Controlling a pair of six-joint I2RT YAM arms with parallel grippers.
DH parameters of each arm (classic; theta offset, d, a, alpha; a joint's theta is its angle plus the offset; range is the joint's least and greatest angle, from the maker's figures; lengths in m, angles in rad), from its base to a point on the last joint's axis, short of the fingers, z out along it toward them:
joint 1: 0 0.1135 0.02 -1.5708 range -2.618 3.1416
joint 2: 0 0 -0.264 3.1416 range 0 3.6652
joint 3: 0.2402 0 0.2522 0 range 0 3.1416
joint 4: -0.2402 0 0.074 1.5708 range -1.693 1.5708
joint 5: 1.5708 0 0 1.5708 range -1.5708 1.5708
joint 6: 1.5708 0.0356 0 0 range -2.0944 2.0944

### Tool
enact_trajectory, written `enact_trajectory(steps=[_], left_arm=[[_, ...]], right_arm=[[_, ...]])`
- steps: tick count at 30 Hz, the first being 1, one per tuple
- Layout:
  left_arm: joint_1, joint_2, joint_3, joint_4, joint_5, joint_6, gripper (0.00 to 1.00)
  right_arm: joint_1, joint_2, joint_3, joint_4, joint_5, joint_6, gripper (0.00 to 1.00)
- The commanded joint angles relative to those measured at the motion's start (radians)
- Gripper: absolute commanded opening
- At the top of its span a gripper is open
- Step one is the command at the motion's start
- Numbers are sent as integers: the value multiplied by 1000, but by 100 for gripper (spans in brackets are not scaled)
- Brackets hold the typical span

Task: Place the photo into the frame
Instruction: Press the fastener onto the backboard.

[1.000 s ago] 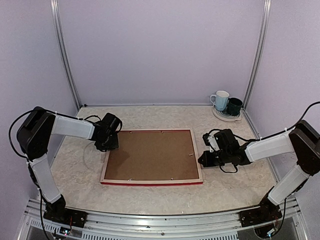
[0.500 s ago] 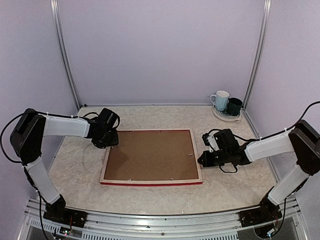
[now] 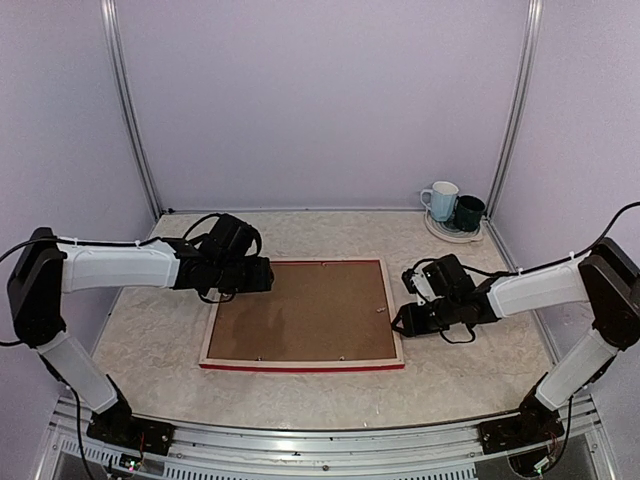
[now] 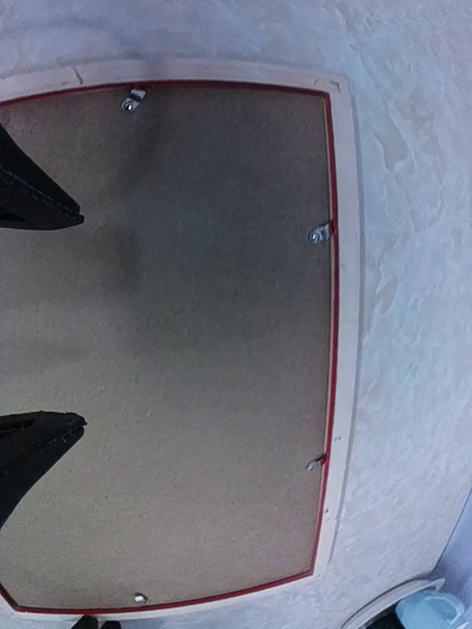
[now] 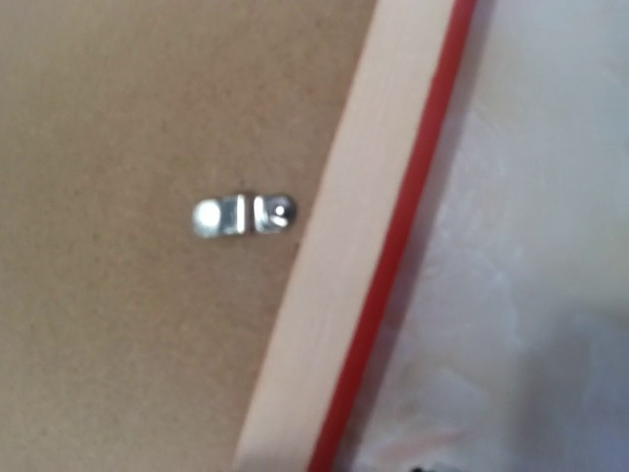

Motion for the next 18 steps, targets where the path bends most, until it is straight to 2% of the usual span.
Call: enact_trajectory(steps=[1, 10, 18], left_arm=[[-68, -19, -13, 79, 69, -36, 63], [-200, 141, 79, 142, 110, -67, 61], [-260, 272, 143, 206, 169, -92, 56]], right_arm=[[13, -14, 55, -112, 29, -28, 44], [13, 16, 193, -170, 60, -33, 52], [13, 112, 310, -205, 108, -40, 56]])
